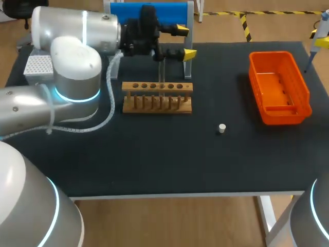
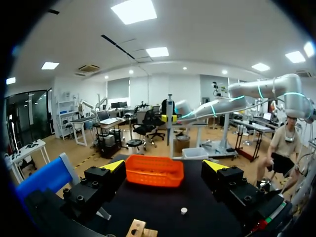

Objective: Invert the test tube, pick up the pipette, mount the tip to pipette, aspirate from beaker and dispense into the tube, eject the tip, return the pipette, and cap with the stopper.

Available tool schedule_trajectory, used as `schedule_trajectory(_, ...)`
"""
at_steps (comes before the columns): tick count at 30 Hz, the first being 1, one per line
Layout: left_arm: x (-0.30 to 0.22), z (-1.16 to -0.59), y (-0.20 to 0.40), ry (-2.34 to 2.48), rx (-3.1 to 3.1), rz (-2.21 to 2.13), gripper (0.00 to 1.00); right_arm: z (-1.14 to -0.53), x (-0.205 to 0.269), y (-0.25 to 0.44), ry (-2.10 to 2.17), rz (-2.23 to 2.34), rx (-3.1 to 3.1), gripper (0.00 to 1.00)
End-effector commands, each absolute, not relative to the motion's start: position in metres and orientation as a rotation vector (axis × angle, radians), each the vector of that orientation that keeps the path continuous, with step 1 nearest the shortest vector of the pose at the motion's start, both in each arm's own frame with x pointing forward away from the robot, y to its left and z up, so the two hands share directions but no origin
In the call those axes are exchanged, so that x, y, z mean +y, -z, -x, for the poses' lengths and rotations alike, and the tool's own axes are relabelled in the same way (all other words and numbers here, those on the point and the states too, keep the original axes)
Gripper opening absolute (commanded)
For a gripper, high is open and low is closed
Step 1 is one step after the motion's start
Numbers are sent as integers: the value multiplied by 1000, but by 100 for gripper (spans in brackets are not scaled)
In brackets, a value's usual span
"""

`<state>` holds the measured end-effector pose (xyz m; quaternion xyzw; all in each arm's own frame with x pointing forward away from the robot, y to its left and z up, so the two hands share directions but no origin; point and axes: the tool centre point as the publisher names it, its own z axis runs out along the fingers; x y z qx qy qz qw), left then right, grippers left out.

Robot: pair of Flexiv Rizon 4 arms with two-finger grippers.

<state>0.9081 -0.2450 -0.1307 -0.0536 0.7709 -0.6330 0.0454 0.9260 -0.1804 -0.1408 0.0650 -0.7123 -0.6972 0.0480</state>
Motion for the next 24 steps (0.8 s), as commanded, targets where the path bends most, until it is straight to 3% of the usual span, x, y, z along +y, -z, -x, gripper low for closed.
schedule_trajectory(1,-231,-908,134,1966,2331,162,100,-926,-181,140,2121,-198,-2176,0)
schedule_trajectory(24,-220,-906,138,2026,2248,206,100,-926,-181,140,2121,-198,-2176,0)
